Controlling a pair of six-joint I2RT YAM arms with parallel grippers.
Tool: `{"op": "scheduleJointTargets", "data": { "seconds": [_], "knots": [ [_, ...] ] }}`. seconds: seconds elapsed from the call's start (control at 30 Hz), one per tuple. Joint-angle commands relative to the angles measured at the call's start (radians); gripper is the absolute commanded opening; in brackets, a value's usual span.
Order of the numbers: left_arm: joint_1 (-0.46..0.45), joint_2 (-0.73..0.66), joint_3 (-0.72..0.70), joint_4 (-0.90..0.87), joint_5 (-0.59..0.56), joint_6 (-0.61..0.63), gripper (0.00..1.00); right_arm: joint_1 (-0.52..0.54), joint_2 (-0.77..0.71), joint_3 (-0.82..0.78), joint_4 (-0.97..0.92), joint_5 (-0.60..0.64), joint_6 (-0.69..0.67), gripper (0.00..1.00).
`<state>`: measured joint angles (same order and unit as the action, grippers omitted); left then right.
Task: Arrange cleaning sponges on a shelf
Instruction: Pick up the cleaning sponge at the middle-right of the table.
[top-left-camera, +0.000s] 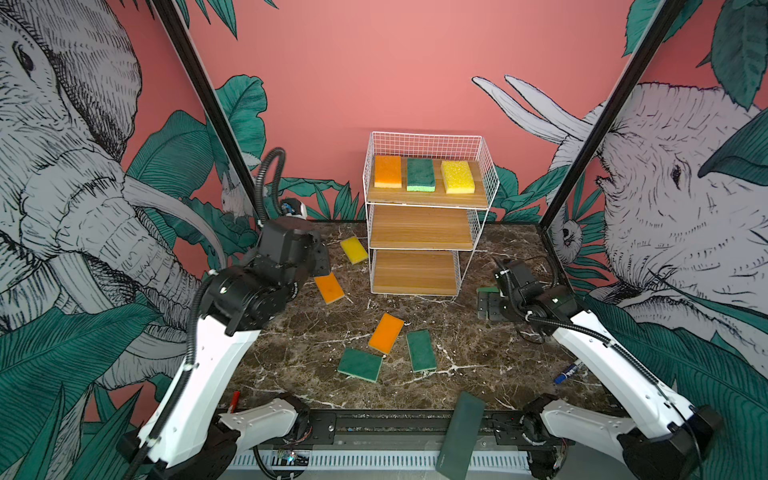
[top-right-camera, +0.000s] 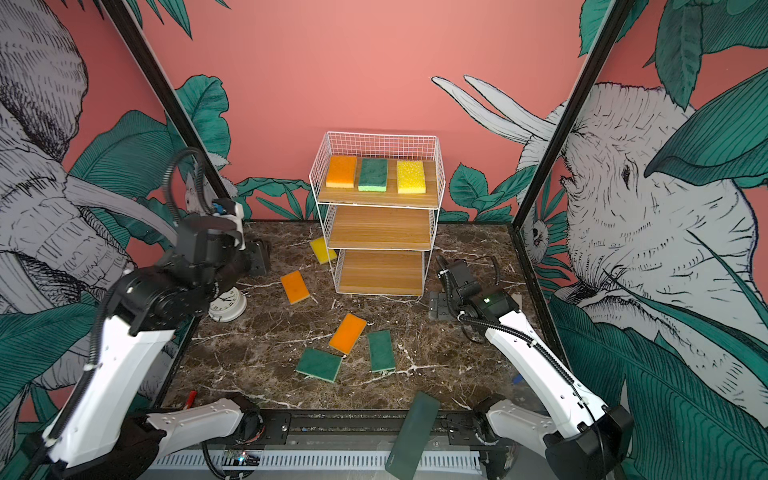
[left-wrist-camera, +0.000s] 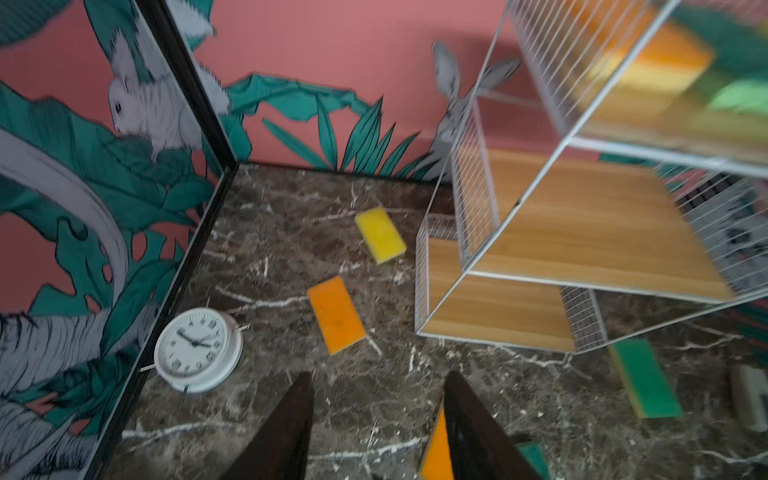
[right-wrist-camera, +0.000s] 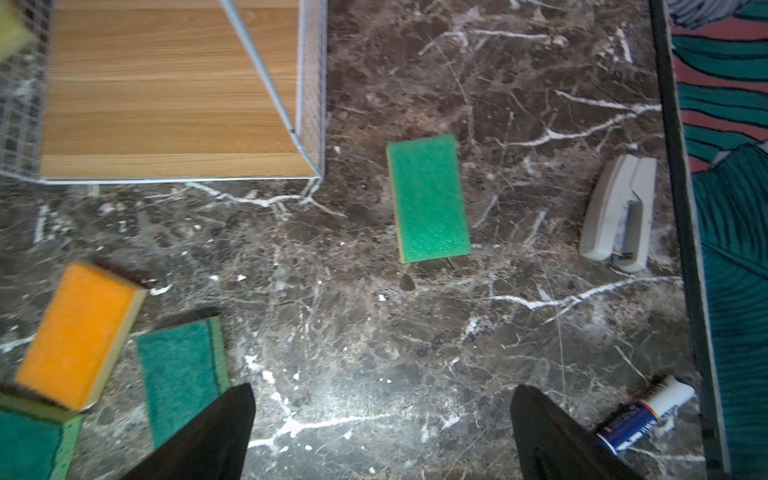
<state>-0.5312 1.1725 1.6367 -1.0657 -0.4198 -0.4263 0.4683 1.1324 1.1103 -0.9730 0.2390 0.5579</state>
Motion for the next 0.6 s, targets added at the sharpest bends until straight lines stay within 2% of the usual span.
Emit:
{"op": "scheduleJointTargets", "data": {
  "seconds": [0.0, 0.07, 0.2, 0.43, 0.57],
  "knots": [
    [0.106, 0.023, -0.158, 0.013, 0.112, -0.008, 0.56, -0.076, 0.030, -0.025, -0.056, 0.038, 0.019, 0.99],
    [0.181, 0.000, -0.248, 0.095, 0.186, -0.014, 0.57, -0.124, 0.039, -0.048, -0.051, 0.025, 0.007, 0.99],
    [0.270, 0.004, -0.357, 0.199, 0.191, -0.042, 0.60, -0.211, 0.068, -0.115, 0.055, -0.074, -0.038, 0.98],
    [0.310, 0.065, -0.461, 0.371, 0.272, -0.083, 0.70, -0.255, 0.226, -0.174, 0.289, -0.175, -0.158, 0.99],
    [0.315, 0.073, -0.509, 0.437, 0.295, -0.097, 0.73, -0.281, 0.319, -0.173, 0.355, -0.165, -0.189, 1.00]
  ]
}}
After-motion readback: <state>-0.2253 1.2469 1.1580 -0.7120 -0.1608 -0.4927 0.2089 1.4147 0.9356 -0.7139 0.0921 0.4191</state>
